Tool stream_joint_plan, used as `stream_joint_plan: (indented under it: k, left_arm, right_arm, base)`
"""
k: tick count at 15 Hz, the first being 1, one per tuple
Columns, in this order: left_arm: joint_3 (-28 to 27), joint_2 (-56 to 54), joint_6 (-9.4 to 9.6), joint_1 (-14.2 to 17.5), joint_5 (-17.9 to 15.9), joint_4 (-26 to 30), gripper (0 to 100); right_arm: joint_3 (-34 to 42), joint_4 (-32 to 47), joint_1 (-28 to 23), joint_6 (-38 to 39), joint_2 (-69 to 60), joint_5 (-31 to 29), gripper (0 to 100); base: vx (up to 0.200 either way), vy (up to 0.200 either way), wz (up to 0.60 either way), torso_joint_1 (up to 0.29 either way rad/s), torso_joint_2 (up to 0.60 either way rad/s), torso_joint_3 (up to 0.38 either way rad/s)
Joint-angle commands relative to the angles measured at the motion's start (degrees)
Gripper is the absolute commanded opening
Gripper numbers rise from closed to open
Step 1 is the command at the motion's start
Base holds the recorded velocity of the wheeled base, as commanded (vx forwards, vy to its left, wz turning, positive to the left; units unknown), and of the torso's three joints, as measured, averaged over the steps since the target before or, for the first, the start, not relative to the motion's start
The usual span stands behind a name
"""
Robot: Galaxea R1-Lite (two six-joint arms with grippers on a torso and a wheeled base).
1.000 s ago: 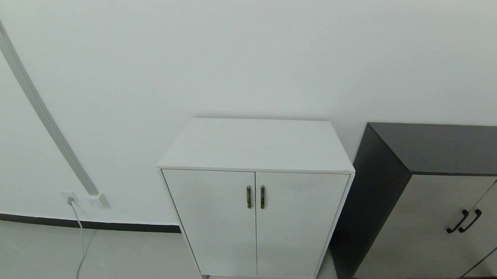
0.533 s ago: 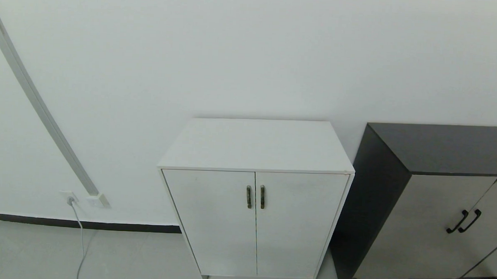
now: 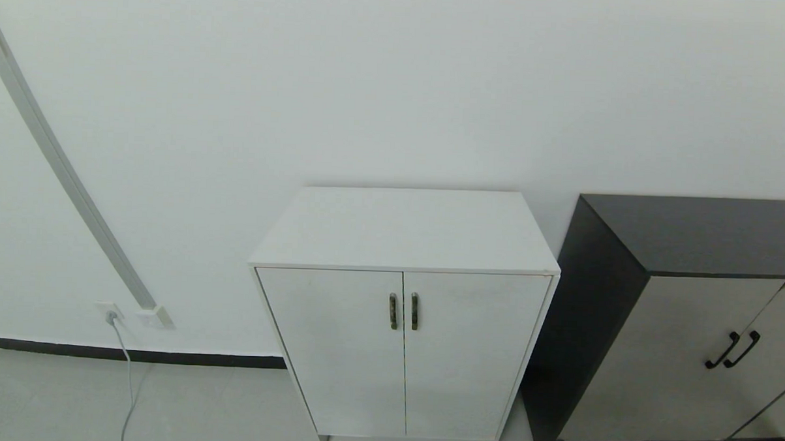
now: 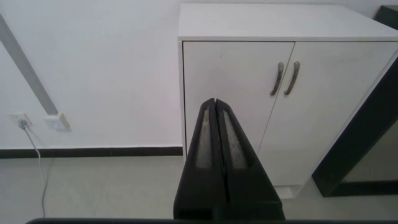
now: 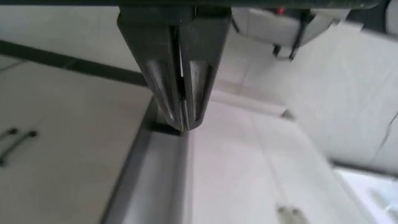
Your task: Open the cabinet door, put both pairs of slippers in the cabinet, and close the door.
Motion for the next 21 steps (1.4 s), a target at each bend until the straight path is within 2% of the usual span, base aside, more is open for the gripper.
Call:
stream_joint_plan:
  k: [1,2,8,13,21]
  left_arm:
    - [0.05,0.08,0.03,0.01,0.0,0.01,0]
    - [0.05,0.08,0.03,0.01,0.0,-0.07,0]
    - [-0.04,0.08,0.03,0.01,0.0,0.01,0]
    - [0.05,0.08,0.2,0.01,-0.09,0.01,0]
    - [-0.04,0.08,0.2,0.01,-0.09,-0.07,0]
  right_arm:
    - [-0.06,0.03,-8.56,-0.24,-4.87,0.01,0]
    - [0.03,0.03,-10.41,-0.24,-6.19,0.01,0]
    - [0.12,-0.05,-10.93,0.03,-15.33,0.01,0]
    - [0.12,-0.49,-11.02,6.35,-15.42,-1.04,0]
    - [0.12,-0.58,-10.93,6.27,-15.42,-1.04,0]
  base:
    - [0.0,0.0,0.0,0.0,0.0,0.0]
    - [0.0,0.0,0.0,0.0,0.0,0.0]
    - [0.0,0.0,0.0,0.0,0.0,0.0]
    - [0.0,0.0,0.0,0.0,0.0,0.0]
    - [0.0,0.0,0.0,0.0,0.0,0.0]
